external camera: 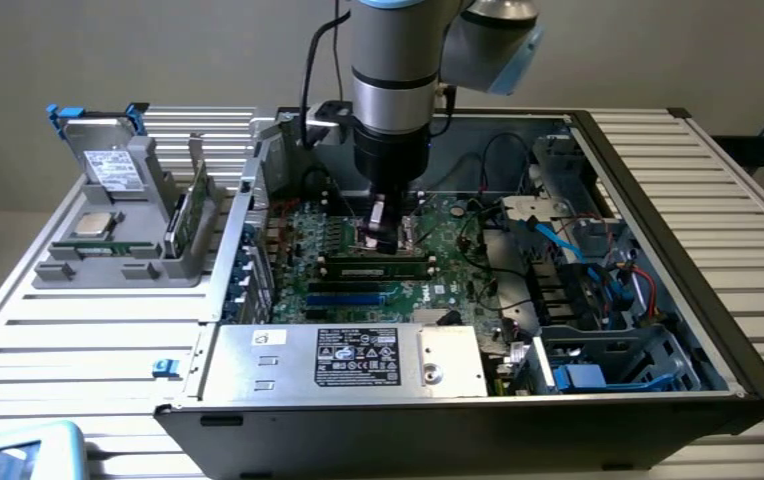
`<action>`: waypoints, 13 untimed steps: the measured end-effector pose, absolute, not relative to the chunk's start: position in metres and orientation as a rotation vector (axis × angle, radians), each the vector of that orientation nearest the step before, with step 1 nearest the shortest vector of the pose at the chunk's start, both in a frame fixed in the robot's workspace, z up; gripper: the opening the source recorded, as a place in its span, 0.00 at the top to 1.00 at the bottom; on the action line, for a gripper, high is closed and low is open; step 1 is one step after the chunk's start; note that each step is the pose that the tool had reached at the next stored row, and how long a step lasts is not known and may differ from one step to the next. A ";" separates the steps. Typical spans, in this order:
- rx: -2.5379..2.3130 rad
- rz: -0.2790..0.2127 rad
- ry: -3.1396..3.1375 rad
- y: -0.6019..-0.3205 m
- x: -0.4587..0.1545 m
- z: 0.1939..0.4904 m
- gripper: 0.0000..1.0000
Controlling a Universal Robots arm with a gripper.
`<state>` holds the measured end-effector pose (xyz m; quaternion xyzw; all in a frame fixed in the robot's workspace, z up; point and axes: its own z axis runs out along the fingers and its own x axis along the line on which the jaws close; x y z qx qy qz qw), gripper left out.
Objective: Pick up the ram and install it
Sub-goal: 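Press down the ram until it locks into place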
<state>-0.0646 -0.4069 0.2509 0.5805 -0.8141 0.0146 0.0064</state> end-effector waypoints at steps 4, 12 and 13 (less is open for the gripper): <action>1.739 0.045 -2.599 -0.407 -0.065 0.251 0.89; 1.575 0.044 -2.700 -0.407 -0.065 0.251 0.89; 1.554 0.044 -2.712 -0.407 -0.065 0.251 0.89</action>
